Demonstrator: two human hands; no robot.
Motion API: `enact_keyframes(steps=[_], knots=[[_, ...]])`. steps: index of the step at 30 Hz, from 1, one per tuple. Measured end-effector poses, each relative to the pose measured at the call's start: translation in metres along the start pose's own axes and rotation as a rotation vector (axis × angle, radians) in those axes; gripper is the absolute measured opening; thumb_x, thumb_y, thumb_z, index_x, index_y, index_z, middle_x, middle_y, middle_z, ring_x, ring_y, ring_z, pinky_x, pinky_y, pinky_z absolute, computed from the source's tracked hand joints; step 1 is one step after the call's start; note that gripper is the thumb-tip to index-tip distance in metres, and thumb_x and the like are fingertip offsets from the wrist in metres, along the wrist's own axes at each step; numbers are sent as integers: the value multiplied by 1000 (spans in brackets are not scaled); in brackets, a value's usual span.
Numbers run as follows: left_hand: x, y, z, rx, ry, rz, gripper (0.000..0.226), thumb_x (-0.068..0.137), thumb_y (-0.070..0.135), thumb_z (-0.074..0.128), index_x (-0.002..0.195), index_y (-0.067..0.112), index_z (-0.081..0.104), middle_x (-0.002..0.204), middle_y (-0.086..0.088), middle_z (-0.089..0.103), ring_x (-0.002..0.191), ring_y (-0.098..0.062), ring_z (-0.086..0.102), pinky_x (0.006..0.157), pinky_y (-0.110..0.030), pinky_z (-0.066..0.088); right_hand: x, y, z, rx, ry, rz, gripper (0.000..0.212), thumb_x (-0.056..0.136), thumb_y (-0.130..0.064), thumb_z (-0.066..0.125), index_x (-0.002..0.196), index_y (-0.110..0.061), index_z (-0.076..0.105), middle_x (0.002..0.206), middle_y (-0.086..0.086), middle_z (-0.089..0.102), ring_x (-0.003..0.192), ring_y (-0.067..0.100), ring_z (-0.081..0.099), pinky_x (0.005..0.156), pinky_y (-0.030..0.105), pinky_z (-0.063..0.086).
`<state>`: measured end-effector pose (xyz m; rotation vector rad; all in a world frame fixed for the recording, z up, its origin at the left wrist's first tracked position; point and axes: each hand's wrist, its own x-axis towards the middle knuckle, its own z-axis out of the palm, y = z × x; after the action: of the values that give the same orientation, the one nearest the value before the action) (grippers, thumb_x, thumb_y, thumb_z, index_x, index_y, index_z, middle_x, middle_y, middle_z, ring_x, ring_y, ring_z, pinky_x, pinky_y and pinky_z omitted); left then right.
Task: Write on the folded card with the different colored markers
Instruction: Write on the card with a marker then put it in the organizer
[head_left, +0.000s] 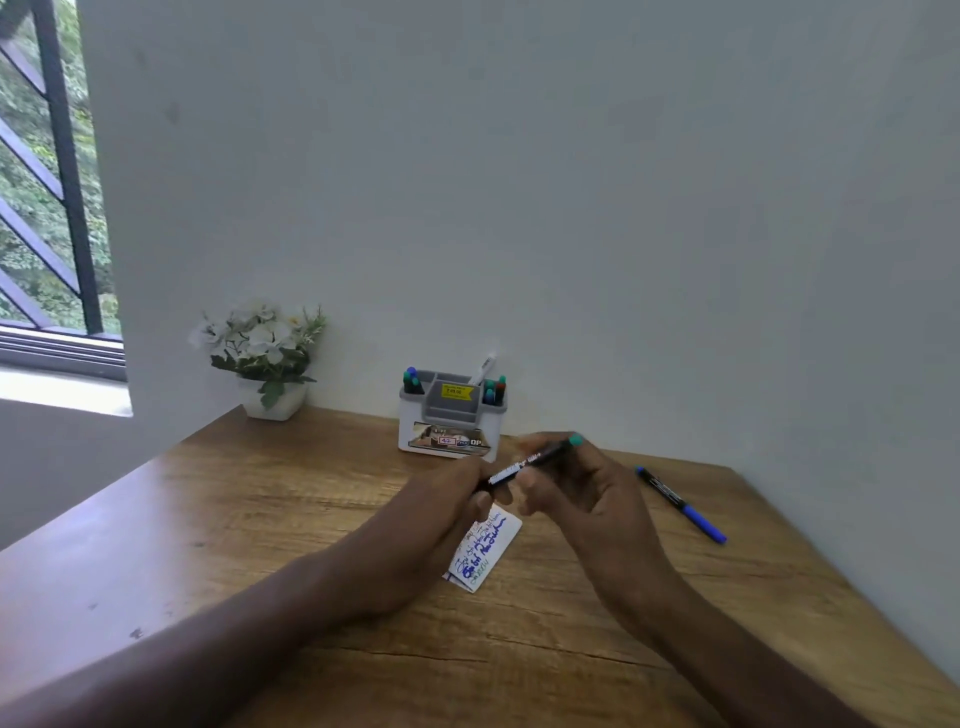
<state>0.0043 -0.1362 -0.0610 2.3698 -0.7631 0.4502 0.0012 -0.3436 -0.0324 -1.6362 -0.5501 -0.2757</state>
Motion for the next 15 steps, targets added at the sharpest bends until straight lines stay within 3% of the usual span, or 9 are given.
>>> enact_keyframes(steps=[2,3,6,10,13,15], knots=[[-4,3,-2,0,-69,3,38,113,49,25,143,40,47,128,21,62,116,0,57,95,-22,46,-5,0,5,-71,-77,-10,15,95,-16,70,102,-26,79,92,-5,82,82,7,75,72,22,60],[-6,4,-2,25,-81,14,47,112,54,21,149,38,45,131,23,61,118,2,56,97,-20,44,-7,0,9,-69,-92,-21,16,96,-16,69,100,-26,81,91,-6,82,79,7,74,71,23,60],[-5,6,-3,158,-27,35,60,106,65,13,147,38,47,101,28,58,91,4,57,76,-16,41,-10,0,16,-24,-70,-58,17,94,-24,68,96,-30,83,92,-5,83,83,15,75,77,27,62],[-6,5,-2,224,93,55,46,110,61,19,136,42,53,66,26,43,59,2,49,54,-20,33,-11,-1,18,44,-52,-53,17,92,-22,66,93,-21,83,88,-3,82,84,10,76,76,22,60],[-8,4,-5,215,149,60,41,109,66,23,135,50,50,61,26,42,56,4,48,50,-22,33,-10,-1,14,36,-85,-78,19,94,-23,65,96,-20,83,90,1,82,87,15,76,79,26,61],[-8,4,-10,209,157,48,54,102,78,21,142,53,47,66,23,51,64,0,54,54,-20,35,-6,-4,10,120,-51,-67,24,95,-25,61,100,-17,82,90,8,81,83,21,75,76,30,62]])
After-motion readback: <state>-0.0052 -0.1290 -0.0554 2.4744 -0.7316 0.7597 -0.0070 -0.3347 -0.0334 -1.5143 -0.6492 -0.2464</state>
